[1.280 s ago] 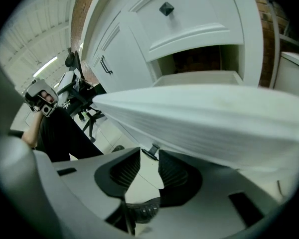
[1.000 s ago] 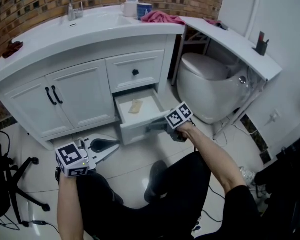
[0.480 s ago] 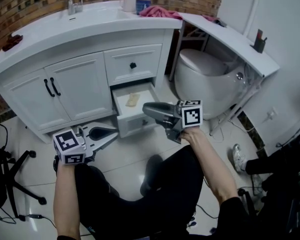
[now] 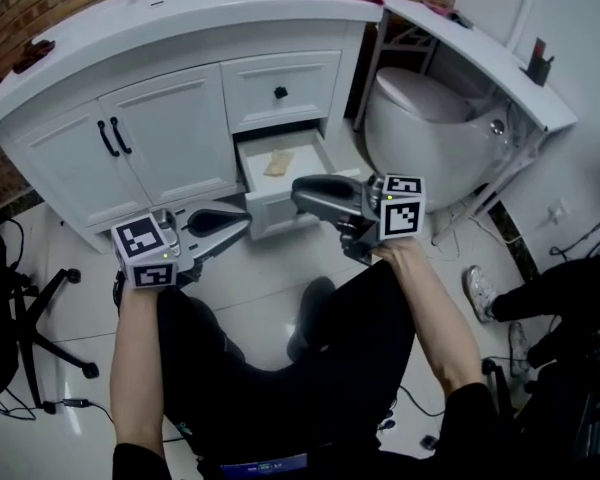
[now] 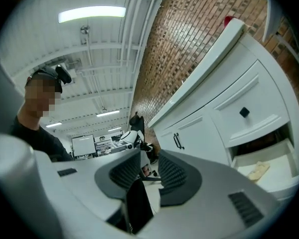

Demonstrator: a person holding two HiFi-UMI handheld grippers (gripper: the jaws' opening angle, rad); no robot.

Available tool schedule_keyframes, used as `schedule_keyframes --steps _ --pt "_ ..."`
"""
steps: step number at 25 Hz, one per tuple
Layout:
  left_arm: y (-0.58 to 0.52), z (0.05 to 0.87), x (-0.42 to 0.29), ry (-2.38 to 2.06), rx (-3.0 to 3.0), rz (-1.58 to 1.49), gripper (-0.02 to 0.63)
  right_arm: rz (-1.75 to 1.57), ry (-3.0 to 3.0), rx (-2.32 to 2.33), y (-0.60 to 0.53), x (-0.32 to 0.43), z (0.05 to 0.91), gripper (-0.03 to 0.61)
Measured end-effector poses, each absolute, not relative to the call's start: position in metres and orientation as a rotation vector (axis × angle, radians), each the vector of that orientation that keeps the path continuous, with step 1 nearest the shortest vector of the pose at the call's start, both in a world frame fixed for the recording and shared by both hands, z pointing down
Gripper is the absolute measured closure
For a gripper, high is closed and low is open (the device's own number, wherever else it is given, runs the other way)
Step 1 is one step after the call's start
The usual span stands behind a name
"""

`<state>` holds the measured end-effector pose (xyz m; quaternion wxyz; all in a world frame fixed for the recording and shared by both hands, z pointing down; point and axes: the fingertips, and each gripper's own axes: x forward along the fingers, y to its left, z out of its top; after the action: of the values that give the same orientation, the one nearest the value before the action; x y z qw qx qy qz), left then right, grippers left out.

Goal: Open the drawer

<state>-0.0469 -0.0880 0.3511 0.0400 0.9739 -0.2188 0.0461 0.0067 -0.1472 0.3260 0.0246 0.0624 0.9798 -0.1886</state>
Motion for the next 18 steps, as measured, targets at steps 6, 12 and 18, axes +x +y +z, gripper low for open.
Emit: schedule_keyframes --steps 6,12,18 --pt "-0.08 0.348 -0.04 -0.618 3.009 0.114 0.611 -0.514 2.971 0.322 -0.127 0.01 0.317 0.457" --pt "-0.065 0.335 -0.032 -0.509 3.092 0.071 0.611 -0.407 2.965 0.406 -0.112 0.009 0.308 0.457" --pt "-0.066 0.334 -0.034 -0.535 3.086 0.065 0.611 -0.361 3.008 0.425 -0.105 0.002 0.313 0.457"
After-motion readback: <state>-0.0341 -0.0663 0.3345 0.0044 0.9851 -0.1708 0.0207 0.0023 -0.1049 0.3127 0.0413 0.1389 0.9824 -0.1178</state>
